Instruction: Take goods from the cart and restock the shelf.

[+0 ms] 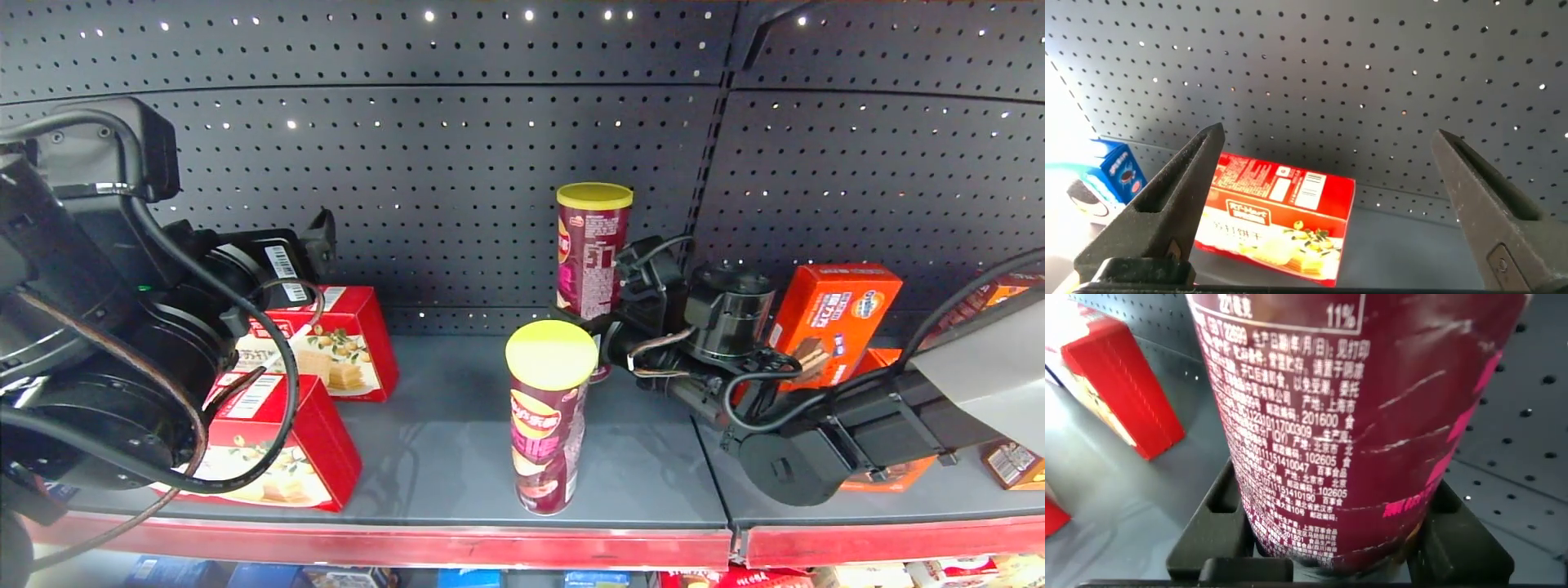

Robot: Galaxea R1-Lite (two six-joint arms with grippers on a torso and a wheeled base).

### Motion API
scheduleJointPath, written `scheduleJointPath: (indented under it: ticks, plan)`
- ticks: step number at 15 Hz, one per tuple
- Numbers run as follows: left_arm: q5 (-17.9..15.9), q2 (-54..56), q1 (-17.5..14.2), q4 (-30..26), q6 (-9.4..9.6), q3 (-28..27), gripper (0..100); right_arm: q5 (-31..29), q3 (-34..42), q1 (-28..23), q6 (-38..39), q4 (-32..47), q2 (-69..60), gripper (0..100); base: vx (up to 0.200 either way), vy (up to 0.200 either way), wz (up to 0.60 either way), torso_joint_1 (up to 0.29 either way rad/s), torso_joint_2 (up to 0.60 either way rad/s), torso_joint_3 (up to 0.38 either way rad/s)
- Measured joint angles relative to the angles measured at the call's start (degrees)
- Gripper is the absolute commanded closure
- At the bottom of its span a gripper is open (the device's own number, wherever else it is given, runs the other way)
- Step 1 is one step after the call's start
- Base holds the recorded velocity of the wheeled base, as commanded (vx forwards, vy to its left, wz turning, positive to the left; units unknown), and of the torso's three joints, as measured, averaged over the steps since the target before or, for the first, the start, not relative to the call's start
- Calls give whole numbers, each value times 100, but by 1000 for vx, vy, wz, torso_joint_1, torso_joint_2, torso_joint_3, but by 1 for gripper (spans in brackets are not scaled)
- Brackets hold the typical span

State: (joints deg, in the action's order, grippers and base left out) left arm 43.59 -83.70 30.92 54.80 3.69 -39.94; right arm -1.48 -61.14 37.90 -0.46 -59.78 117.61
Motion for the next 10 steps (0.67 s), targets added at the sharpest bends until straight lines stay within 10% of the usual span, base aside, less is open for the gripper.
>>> scheduleJointPath:
  ticks: [10]
  plan:
    - [-2,2,-7,55,141,4,0,-29,-41,-243,-16,-445,366,100,0,0,0,0,0,0]
